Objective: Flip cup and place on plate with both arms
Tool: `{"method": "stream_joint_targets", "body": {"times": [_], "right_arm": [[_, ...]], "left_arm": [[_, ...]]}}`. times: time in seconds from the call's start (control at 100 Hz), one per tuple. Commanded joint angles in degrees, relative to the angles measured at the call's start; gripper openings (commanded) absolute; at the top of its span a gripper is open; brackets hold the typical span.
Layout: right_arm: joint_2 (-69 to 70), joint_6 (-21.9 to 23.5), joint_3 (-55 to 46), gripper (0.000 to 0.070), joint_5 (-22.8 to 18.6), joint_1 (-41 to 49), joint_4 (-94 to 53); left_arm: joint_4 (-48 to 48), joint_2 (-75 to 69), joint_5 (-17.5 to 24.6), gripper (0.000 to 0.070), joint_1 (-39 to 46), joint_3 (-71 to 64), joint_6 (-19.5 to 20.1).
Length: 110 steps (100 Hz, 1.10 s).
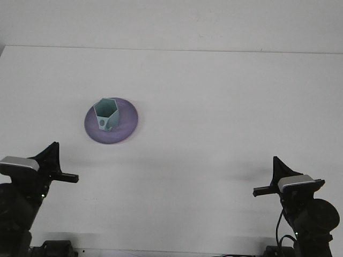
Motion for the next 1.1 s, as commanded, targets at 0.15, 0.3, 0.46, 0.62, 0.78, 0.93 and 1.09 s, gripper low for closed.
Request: {"method": "stream_joint_targets", "body": {"times": [0.15,0.3,0.46,0.62,0.78,0.93,1.09], "right_arm": [[0.07,0.52,0.52,0.0000,0.42,-0.11,1.14],[0.07,0.61,0.52,0.0000,0.42,-0.11,1.05],[0.07,0.57,0.52,0.0000,0.44,-0.11,1.07],[0.07,0.57,0.52,0.0000,0.42,-0.11,1.07],[0.07,0.57,0.52,0.0000,0.42,-0.11,1.07],[0.07,0.57,0.55,0.0000,0.42,-0.11,1.07],[0.07,0.59,0.55,0.0000,0.44,-0.11,1.09]], "left_arm": [[8.46,-5.97,1.44,0.0012,-0.02,-12.07,-2.91],[8.31,-5.90,1.40,0.0012,-0.02,-12.04,-3.08],[9.60,-5.99,1.40,0.0013,-0.02,-11.89,-3.06],[9.55,-5.97,1.40,0.0013,-0.02,-11.89,-3.04],[9.55,-5.97,1.40,0.0013,-0.02,-11.89,-3.04],[9.55,-5.97,1.40,0.0013,-0.02,-11.89,-3.04],[9.55,-5.99,1.40,0.0013,0.02,-11.93,-2.67]]}}
